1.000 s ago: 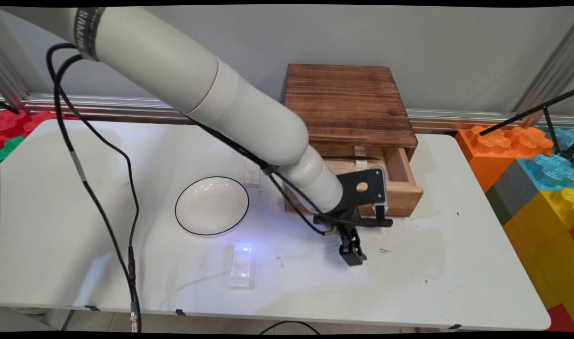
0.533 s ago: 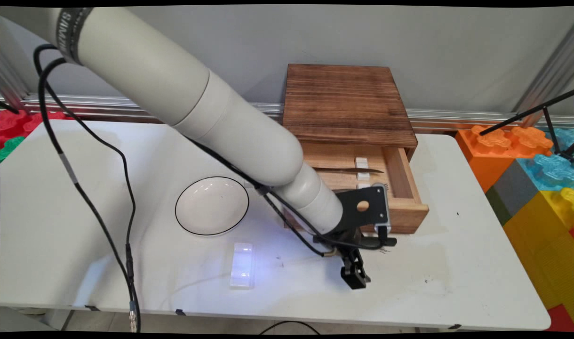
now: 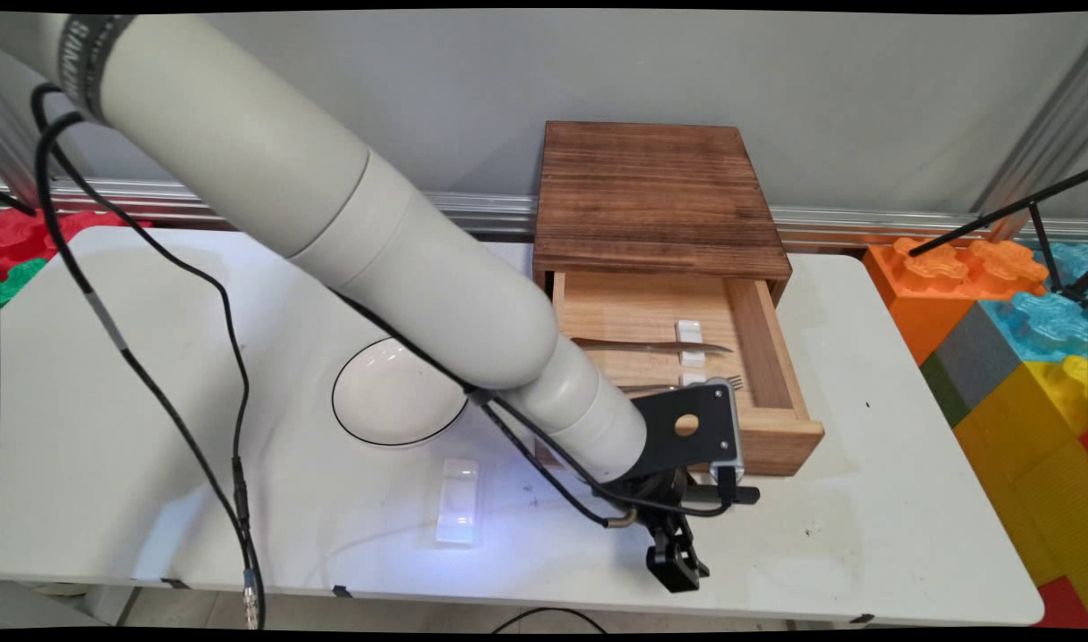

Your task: Open the drawer

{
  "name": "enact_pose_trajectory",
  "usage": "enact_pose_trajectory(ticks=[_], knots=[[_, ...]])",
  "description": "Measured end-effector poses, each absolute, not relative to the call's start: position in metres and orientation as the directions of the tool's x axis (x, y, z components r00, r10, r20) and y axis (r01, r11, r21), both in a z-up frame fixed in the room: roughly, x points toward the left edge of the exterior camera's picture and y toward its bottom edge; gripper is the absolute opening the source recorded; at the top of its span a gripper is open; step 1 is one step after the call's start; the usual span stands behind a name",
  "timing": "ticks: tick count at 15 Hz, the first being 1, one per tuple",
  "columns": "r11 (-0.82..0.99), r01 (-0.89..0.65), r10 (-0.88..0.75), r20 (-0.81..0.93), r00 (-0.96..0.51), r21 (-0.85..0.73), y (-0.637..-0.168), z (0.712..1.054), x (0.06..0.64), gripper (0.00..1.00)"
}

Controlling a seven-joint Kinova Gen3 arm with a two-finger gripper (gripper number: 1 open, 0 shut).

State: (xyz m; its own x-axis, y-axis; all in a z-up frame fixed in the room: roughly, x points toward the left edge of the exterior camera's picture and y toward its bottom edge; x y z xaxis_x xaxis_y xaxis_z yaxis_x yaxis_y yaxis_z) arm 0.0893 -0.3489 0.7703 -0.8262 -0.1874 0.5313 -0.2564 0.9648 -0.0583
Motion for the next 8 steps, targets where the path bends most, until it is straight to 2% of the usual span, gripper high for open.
enact_pose_trajectory(ticks=[8], knots=[[0.965,-0.257,-0.189,0.547,-0.815,-0.049,-0.328,0.778,0.091,1.00]])
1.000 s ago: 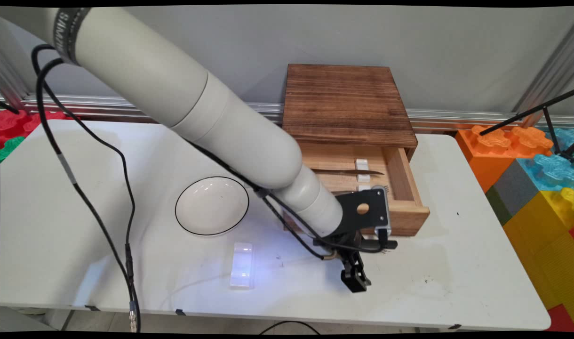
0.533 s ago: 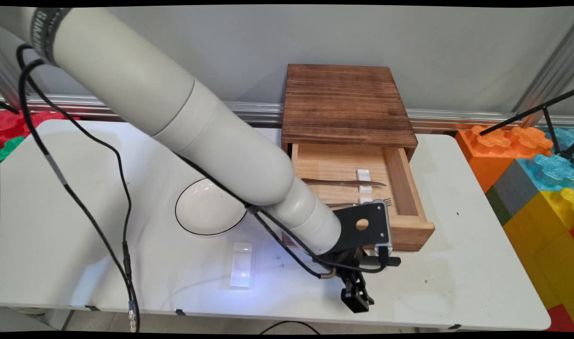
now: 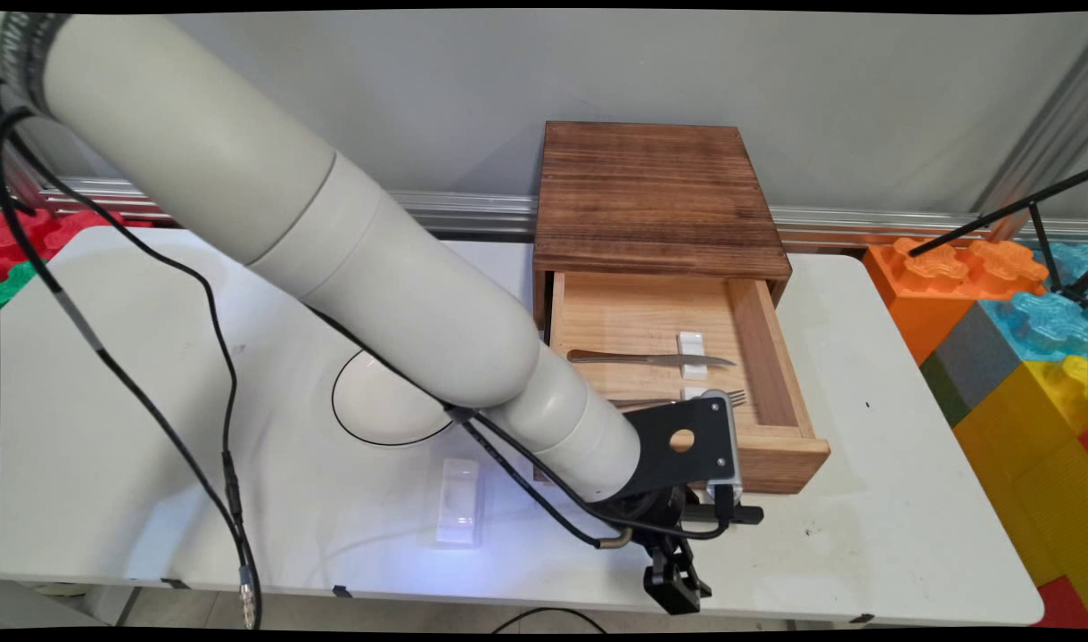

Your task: Open the drawer

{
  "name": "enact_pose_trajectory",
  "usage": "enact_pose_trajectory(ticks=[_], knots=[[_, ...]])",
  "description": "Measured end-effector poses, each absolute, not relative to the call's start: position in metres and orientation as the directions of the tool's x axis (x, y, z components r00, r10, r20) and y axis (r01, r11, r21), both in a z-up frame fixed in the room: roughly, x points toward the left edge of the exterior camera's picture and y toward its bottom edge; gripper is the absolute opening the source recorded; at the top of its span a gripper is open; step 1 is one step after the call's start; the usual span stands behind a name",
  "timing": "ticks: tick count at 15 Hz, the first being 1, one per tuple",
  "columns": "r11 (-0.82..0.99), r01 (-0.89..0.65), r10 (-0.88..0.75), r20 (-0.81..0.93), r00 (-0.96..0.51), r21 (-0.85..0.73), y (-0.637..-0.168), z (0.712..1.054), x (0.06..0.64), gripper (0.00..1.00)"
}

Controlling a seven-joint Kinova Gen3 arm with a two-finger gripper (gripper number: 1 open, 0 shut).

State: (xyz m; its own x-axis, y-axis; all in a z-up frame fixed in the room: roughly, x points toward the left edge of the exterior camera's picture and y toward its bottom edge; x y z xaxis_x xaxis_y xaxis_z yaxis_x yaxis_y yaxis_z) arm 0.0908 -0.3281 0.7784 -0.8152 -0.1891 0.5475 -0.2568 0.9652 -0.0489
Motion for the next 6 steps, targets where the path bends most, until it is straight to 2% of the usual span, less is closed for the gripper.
enact_pose_trajectory(ticks=[6], knots=[[0.964,-0.261,-0.192,0.558,-0.807,-0.047,-0.3189,0.7869,0.0940,1.00]])
